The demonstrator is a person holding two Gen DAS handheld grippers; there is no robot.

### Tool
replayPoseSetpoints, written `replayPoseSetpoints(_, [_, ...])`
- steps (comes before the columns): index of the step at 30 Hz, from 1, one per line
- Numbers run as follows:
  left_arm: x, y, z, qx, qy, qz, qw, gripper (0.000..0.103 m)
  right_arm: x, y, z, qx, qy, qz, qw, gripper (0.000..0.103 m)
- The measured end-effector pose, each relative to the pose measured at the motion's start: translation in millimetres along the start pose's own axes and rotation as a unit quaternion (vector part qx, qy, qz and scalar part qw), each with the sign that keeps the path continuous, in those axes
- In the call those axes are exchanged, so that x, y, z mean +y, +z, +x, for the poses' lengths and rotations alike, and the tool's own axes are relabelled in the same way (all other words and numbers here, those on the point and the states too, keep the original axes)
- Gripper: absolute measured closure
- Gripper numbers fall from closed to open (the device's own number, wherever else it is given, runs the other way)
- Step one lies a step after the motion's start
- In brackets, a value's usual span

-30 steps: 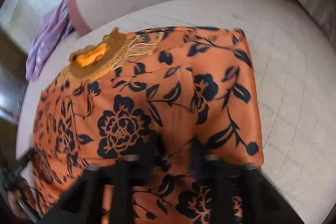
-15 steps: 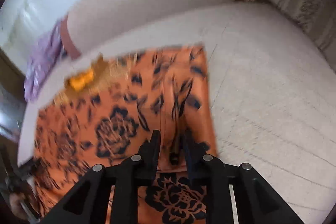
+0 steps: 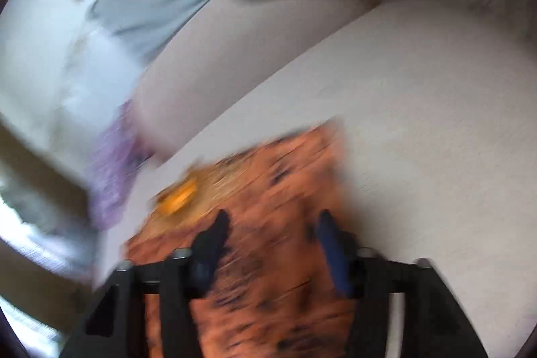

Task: Fold small clothes

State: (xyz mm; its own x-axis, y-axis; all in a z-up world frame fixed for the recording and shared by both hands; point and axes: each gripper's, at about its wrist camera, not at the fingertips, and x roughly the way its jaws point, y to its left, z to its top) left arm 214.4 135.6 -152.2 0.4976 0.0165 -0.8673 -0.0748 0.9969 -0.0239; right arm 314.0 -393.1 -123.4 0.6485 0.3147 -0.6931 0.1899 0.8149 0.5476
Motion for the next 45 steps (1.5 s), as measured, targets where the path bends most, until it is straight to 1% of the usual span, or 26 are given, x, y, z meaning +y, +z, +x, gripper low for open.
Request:
replayPoseSetpoints(1, [-1, -1, 0, -0.001, 0.001, -0.003, 1.0000, 0.001, -10, 7, 5, 0.002, -0.019, 0.010, 1.000, 0.025])
replayPoseSetpoints(5, [0, 1, 1, 0.003, -0.012, -0.004, 0.9999, 0.001, -27, 19, 53, 0.078, 0.019, 0.027, 0.996, 0.030])
replayPoseSetpoints(6, [4, 1, -1, 0.003, -0.016, -0.004, 0.9999, 0.001, -20, 17, 56, 0.085, 0.030, 0.010, 0.996, 0.070])
replayPoseSetpoints(7, [13, 3, -3, 0.000, -0.016, -0.006, 0.9999, 0.002, -12, 16, 65, 0.113, 0.024, -0.009, 0.993, 0.094])
replayPoseSetpoints(9, [27, 7, -16, -0.029, -0.011, -0.023, 0.9992, 0.002, -4, 9, 61, 0.103, -0.025, -0.059, 0.993, 0.094])
replayPoseSetpoints(11, [41, 14, -25, -0.061, -0.017, -0.040, 0.9972, 0.002, 1, 4, 60, 0.084, -0.098, -0.101, 0.986, 0.086])
replayPoseSetpoints(12, [49, 20, -25, -0.063, -0.013, -0.049, 0.9967, 0.002, 3, 3, 58, 0.075, -0.106, -0.106, 0.986, 0.079])
replayPoseSetpoints(14, [63, 36, -17, -0.058, -0.022, -0.070, 0.9956, 0.002, 13, -1, 46, 0.049, -0.120, -0.114, 0.985, 0.076])
replayPoseSetpoints(17, [68, 63, 1, -0.056, -0.045, -0.084, 0.9939, 0.006, 33, -6, 21, -0.007, -0.116, -0.116, 0.986, 0.062])
replayPoseSetpoints(18, [65, 66, 6, -0.052, -0.055, -0.083, 0.9937, 0.012, 42, -11, 9, -0.023, -0.085, -0.115, 0.989, 0.049])
replayPoseSetpoints(19, [61, 73, 17, -0.039, -0.059, -0.075, 0.9947, 0.024, 55, -14, 6, -0.027, -0.062, -0.117, 0.991, 0.037])
replayPoseSetpoints(20, [55, 76, 31, -0.018, -0.042, -0.056, 0.9974, 0.035, 65, -21, 3, -0.025, -0.027, -0.127, 0.991, 0.035])
replayPoseSetpoints(21, [46, 75, 51, 0.010, -0.005, -0.016, 0.9998, 0.037, 77, -32, 6, -0.008, 0.007, -0.146, 0.989, 0.031])
replayPoseSetpoints(22, [41, 76, 54, -0.009, 0.010, 0.007, 0.9999, 0.031, 85, -43, 14, 0.032, 0.034, -0.172, 0.984, 0.028])
replayPoseSetpoints(23, [37, 78, 54, -0.014, 0.026, 0.023, 0.9993, 0.030, 87, -51, 23, 0.059, 0.036, -0.185, 0.980, 0.028])
replayPoseSetpoints(24, [36, 81, 50, -0.015, 0.029, 0.025, 0.9991, 0.031, 83, -60, 36, 0.095, 0.010, -0.196, 0.976, 0.028])
replayPoseSetpoints(25, [38, 82, 43, -0.021, 0.028, 0.019, 0.9992, 0.032, 77, -64, 43, 0.113, -0.017, -0.191, 0.975, 0.028])
replayPoseSetpoints(26, [43, 79, 35, -0.029, 0.037, 0.013, 0.9988, 0.032, 70, -67, 38, 0.105, -0.012, -0.178, 0.978, 0.028])
replayPoseSetpoints(28, [59, 66, 16, -0.036, 0.048, -0.005, 0.9982, 0.032, 64, -68, 16, 0.079, 0.005, -0.156, 0.985, 0.028])
replayPoseSetpoints(31, [74, 37, -14, -0.026, -0.017, -0.028, 0.9991, 0.032, 47, -79, -13, 0.074, -0.001, -0.140, 0.987, 0.028])
replayPoseSetpoints(33, [71, 9, -42, -0.034, -0.051, -0.017, 0.9980, 0.031, 34, -92, -32, 0.072, -0.009, -0.130, 0.989, 0.028])
replayPoseSetpoints(35, [69, -19, -63, -0.033, -0.073, -0.012, 0.9967, 0.021, 8, -100, -60, 0.076, -0.015, -0.110, 0.991, 0.026])
replayPoseSetpoints(36, [69, -38, -75, -0.026, -0.081, -0.013, 0.9963, 0.017, -5, -108, -71, 0.089, -0.015, -0.097, 0.991, 0.025])
replayPoseSetpoints(40, [68, -103, -104, 0.011, -0.114, -0.034, 0.9928, 0.017, -49, -137, -114, 0.140, -0.006, -0.063, 0.988, 0.025])
replayPoseSetpoints(42, [72, -135, -113, 0.028, -0.121, -0.064, 0.9902, 0.017, -59, -155, -125, 0.159, 0.010, -0.050, 0.986, 0.025])
replayPoseSetpoints(45, [70, -167, -116, 0.056, -0.127, -0.071, 0.9878, 0.017, -71, -179, -136, 0.190, 0.030, -0.029, 0.981, 0.025])
